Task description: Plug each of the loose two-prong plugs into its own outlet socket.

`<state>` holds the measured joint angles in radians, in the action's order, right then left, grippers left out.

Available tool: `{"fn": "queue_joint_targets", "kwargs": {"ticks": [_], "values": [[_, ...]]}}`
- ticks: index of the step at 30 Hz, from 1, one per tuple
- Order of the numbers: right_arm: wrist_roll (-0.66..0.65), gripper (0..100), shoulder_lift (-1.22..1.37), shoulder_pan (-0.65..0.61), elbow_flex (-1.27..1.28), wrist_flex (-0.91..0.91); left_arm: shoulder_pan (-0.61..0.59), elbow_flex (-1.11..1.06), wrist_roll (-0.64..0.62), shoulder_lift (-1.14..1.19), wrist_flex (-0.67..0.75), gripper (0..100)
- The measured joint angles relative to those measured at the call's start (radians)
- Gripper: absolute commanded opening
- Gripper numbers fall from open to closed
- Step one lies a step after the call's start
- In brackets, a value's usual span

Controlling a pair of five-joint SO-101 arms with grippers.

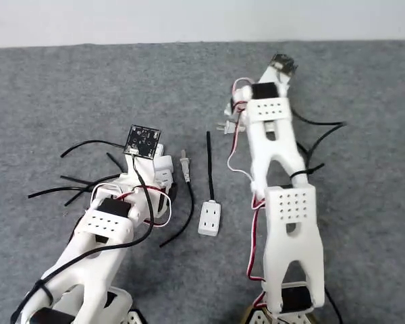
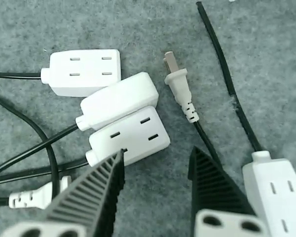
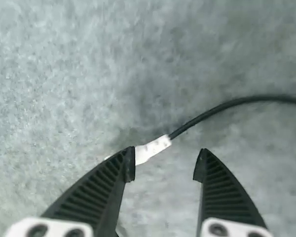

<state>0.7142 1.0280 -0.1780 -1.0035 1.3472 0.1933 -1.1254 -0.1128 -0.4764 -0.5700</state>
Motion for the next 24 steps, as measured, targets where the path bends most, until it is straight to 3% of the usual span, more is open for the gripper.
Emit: {"fn": "queue_joint_targets", "kwargs": {"ticks": [7,14,21,24], "values": [[0.020,18.5,0.109,0.008,-0.101,-0.038,0.000,0.000,0.000,0.000,0.000,20],[0.003,9.8,0.158,0.012,-0.180,-0.011,0.000,0.000,0.000,0.003,0.000,20],[-0.031,17.3,0.166,0.023,-0.181,-0.006,0.000,0.000,0.000,0.003,0.000,20],[-0.034,14.6,0.166,0.018,-0.181,-0.009,0.000,0.000,0.000,0.003,0.000,20]]}}
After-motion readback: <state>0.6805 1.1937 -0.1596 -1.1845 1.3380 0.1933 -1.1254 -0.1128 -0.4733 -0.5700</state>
